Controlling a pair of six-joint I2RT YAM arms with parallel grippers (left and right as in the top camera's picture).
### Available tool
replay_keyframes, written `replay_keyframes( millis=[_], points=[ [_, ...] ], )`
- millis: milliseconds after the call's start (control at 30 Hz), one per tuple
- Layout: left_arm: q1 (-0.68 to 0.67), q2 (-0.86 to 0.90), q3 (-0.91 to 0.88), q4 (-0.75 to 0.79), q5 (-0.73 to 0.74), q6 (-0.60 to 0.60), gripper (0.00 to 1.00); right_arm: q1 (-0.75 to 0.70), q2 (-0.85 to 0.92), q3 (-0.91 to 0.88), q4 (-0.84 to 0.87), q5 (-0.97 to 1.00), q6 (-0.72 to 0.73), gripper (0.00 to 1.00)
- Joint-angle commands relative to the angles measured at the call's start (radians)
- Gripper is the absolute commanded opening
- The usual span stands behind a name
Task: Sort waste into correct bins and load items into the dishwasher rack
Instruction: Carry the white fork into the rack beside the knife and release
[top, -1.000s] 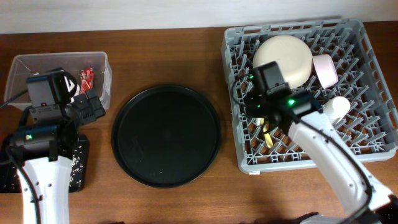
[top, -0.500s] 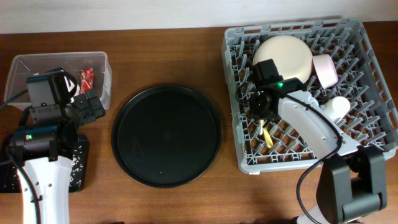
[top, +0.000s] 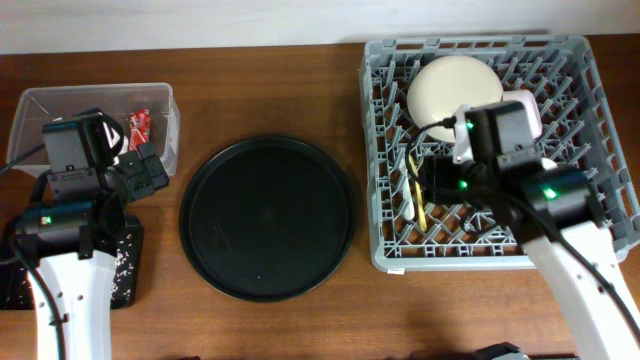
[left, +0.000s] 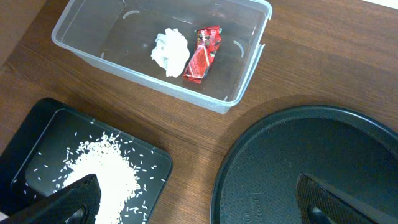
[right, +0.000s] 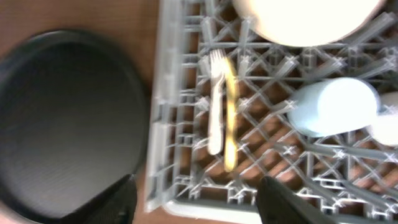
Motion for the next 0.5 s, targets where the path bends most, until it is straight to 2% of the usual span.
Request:
replay_keyframes(
  millis=[0, 33, 67, 167, 333, 467],
  points=[
    [0.002, -0.005, 0.013, 0.001, -0.007, 0.003, 0.99, 0.005, -0.015, 0.018, -0.035, -0.211, -0.006, 0.33],
    [0.002, -0.005, 0.013, 0.001, -0.007, 0.003, 0.99, 0.006, -0.004, 0.012, -0.045, -0.220, -0.006, 0.12],
    [0.002, -0.005, 0.013, 0.001, -0.007, 0.003, 0.99, 0.009, 0.007, 0.005, -0.050, -0.220, -0.006, 0.04],
    [0.002, -0.005, 0.013, 0.001, -0.007, 0.003, 0.99, 0.061, 0.074, -0.062, -0.024, -0.220, -0.006, 0.04],
    [0.002, -0.005, 0.013, 0.001, -0.007, 0.003, 0.99, 0.218, 0.300, -0.159, 0.158, -0.217, -0.006, 0.04],
    [0.002, -0.005, 0.013, 0.001, -0.007, 0.003, 0.99, 0.227, 0.423, -0.159, 0.178, -0.200, -0.006, 0.04]
  ],
)
